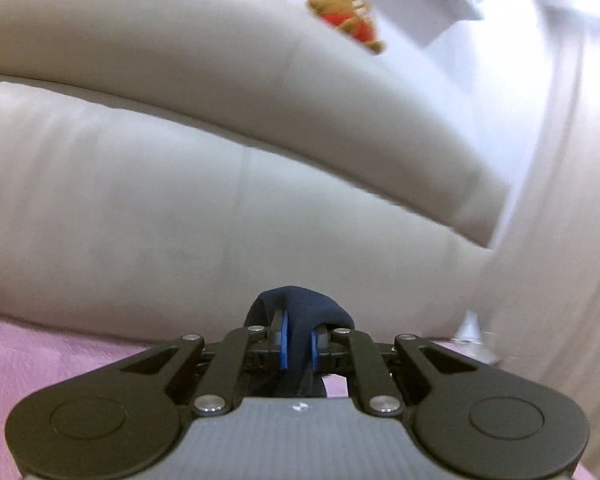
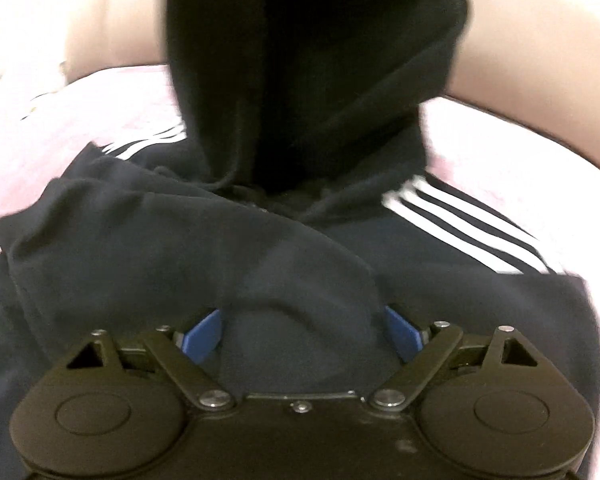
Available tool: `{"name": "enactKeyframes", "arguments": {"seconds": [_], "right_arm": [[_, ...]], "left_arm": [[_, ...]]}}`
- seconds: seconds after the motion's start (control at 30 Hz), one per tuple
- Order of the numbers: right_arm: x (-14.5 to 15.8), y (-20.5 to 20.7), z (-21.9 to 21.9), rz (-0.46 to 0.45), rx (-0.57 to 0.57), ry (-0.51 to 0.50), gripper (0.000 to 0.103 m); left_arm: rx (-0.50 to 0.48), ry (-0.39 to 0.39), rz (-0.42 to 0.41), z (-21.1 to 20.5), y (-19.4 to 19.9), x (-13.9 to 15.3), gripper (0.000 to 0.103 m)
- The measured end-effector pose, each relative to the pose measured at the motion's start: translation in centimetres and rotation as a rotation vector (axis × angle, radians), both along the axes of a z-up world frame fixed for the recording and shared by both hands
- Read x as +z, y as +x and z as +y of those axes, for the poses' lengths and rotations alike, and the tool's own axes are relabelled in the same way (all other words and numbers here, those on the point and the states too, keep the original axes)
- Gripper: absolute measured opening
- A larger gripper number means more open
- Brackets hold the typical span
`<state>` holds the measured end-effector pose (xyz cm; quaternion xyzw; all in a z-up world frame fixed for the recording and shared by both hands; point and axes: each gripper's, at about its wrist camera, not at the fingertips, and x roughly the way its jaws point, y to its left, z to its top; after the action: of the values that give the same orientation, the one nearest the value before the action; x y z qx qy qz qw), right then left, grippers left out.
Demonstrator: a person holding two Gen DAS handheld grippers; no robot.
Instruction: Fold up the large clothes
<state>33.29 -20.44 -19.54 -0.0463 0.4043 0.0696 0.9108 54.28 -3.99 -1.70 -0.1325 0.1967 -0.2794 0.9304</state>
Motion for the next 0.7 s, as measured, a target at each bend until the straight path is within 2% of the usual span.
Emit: {"name": "enactKeyframes", "arguments": {"seconds": [0.1,0.2,0.23,0.27,0.3,0.37,0.4,0.47,0.57,0.63,0.7], "right_arm": [[3.1,-4.2,-2.4,-0.029,-0.036,0.012,0.103],[4.8,-8.3,-5.5,0.023,-0.064,0.085,0.103],[5.0,-9.5,-6.6,0.046,-0.072,0.131,0.103],[5.3,-10.5,-7.8,0.065,-0.085,0.179,0.103],[5.5,-11.3,-8.8,0.077,-0.108,0.228,0.103],[6.2,-11.7,-10.4,0.08,-0.165,0.323,0.103],[6.5,-11.4,-11.1,0.069,-0.195,0.38,0.103],[6.9,-9.9,-11.5,0.046,-0.218,0.442,0.103],[6.6,-6.4,-10.9,-0.016,-0.245,0.487,0.103],[5.3,-4.0,-9.9,-0.05,-0.251,0.441,0.103],[3.4,-0.9,-8.8,-0.031,-0.256,0.378,0.103]], "left_arm": [[-0.084,-0.017,0.019,1.4,-6.6,-0.2,0.012],[-0.14,-0.012,0.086,2.9,-12.3,-2.8,0.018],[-0.152,-0.012,0.118,3.8,-14.3,-3.5,0.028],[-0.173,0.013,0.167,4.4,-16.1,-4.7,0.041],[-0.183,0.041,0.209,4.9,-17.7,-6.0,0.05],[-0.193,0.064,0.262,6.1,-20.1,-8.1,0.082],[-0.195,0.051,0.284,6.8,-21.0,-9.0,0.087],[-0.185,0.0,0.331,8.5,-20.9,-10.7,0.094],[-0.116,-0.048,0.383,10.6,-18.1,-12.6,0.095],[-0.006,-0.056,0.416,11.0,-16.1,-14.1,0.094],[0.051,-0.092,0.459,10.9,-13.9,-15.8,0.092]]}}
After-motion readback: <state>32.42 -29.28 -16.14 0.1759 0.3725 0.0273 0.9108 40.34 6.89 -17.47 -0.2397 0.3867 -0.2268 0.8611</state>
